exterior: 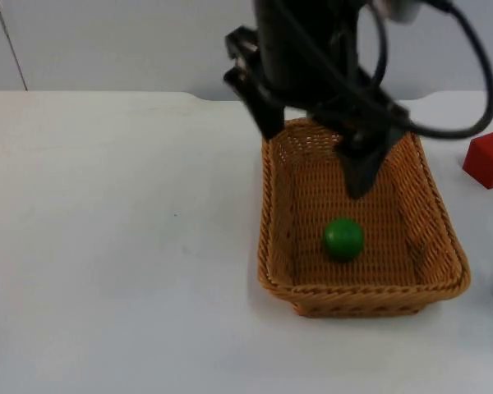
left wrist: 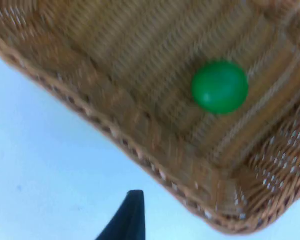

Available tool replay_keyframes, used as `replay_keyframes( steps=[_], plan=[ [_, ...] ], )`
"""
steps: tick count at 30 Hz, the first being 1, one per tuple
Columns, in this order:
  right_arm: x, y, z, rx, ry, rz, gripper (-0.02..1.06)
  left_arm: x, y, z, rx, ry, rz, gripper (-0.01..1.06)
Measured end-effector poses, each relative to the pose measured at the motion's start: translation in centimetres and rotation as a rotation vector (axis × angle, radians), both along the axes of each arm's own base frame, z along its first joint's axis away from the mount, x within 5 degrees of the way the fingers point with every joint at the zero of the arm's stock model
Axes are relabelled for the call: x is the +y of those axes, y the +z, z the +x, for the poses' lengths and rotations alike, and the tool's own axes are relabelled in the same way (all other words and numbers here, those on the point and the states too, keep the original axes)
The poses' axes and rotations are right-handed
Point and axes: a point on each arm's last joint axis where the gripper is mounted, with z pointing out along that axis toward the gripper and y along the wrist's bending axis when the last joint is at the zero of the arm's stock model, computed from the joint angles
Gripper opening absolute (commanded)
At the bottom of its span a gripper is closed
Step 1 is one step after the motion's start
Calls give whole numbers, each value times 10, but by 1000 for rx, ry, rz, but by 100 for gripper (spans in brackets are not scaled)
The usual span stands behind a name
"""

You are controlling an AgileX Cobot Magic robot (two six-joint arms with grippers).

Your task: Place all geometric objects except the red cube into the basket.

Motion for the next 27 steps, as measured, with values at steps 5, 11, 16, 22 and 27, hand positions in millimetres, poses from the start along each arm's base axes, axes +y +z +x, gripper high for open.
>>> replay_keyframes(
  steps=[5,11,16,22,27],
  plan=[
    [0,0,0,0,0,0,105,46,-22,-14,38,89,24,105],
    [0,0,0,0,0,0,105,109,-25,-16,48,266,17,105],
    [0,0,0,2,0,0,105,175,-25,-27,38,464,-5,105],
    [0,-1,-1,14,0,-1,105,244,-20,-54,46,687,-10,105],
    [0,-1,-1,19,1,-1,105,277,-7,-79,0,809,-37,105]
  ],
)
